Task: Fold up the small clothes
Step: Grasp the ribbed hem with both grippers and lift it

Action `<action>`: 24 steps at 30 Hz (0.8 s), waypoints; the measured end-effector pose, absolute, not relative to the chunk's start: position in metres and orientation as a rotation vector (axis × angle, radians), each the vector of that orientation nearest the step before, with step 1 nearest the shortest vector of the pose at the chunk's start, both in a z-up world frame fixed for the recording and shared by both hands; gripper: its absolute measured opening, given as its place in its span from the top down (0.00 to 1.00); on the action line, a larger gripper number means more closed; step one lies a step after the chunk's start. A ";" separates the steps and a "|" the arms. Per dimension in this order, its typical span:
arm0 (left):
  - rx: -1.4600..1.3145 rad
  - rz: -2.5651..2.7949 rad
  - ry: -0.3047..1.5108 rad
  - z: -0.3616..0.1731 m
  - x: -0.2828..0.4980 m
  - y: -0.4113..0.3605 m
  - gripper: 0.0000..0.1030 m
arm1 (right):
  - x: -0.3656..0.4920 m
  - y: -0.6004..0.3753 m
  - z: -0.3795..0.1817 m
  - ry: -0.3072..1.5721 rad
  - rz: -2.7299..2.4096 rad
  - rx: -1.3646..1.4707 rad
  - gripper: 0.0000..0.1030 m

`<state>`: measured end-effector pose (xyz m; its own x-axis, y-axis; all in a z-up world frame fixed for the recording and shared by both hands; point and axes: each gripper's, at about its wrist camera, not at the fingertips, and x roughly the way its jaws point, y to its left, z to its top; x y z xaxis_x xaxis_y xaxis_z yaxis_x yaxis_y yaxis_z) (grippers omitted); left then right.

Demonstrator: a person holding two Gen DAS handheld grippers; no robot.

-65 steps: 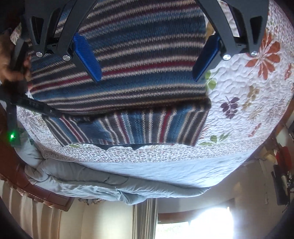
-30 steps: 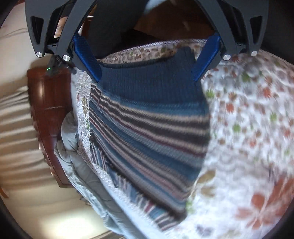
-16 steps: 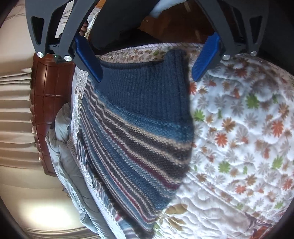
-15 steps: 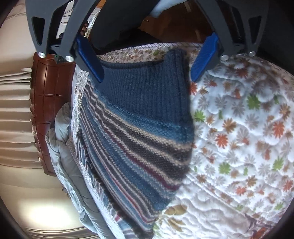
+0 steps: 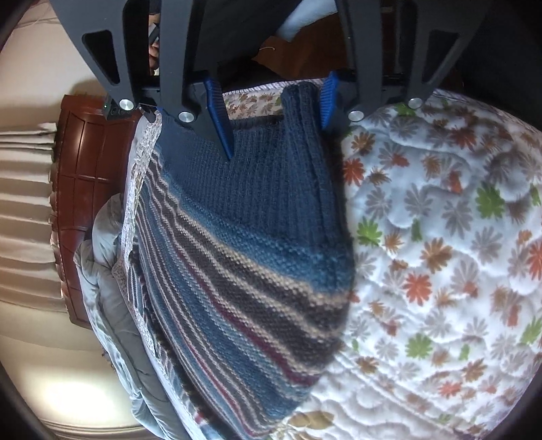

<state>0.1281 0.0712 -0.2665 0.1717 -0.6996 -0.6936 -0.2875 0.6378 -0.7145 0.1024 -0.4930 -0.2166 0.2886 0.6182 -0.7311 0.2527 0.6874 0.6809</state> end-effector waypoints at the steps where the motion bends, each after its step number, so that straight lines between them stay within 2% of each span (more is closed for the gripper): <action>1: -0.893 -0.356 1.412 -0.266 0.128 0.071 0.60 | 0.104 -0.491 -0.216 1.291 0.292 0.826 0.58; 2: -0.891 -0.355 1.410 -0.266 0.128 0.073 0.62 | 0.105 -0.491 -0.217 1.295 0.294 0.818 0.58; 4: -0.886 -0.349 1.407 -0.266 0.127 0.077 0.73 | 0.105 -0.491 -0.216 1.299 0.291 0.826 0.58; 11: -0.916 -0.364 1.401 -0.274 0.121 0.087 0.74 | 0.106 -0.502 -0.224 1.295 0.270 0.890 0.58; 13: -0.919 -0.368 1.400 -0.274 0.120 0.088 0.74 | 0.107 -0.501 -0.224 1.294 0.277 0.884 0.64; 15: -0.918 -0.370 1.392 -0.271 0.119 0.089 0.75 | 0.109 -0.501 -0.224 1.289 0.281 0.877 0.77; 16: -0.915 -0.370 1.385 -0.270 0.118 0.090 0.83 | 0.109 -0.500 -0.224 1.289 0.286 0.876 0.80; 17: -0.912 -0.373 1.376 -0.268 0.117 0.090 0.86 | 0.110 -0.498 -0.224 1.290 0.287 0.871 0.85; 20: -0.914 -0.387 1.345 -0.259 0.117 0.092 0.88 | 0.114 -0.494 -0.221 1.280 0.284 0.853 0.90; 24: -0.933 -0.406 1.320 -0.248 0.121 0.093 0.90 | 0.116 -0.496 -0.210 1.236 0.301 0.861 0.91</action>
<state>0.1205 0.0927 -0.2478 0.2478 -0.7281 -0.6391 -0.2432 0.5918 -0.7685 0.1164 -0.4961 -0.2101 0.3382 0.6311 -0.6981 0.2394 0.6597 0.7124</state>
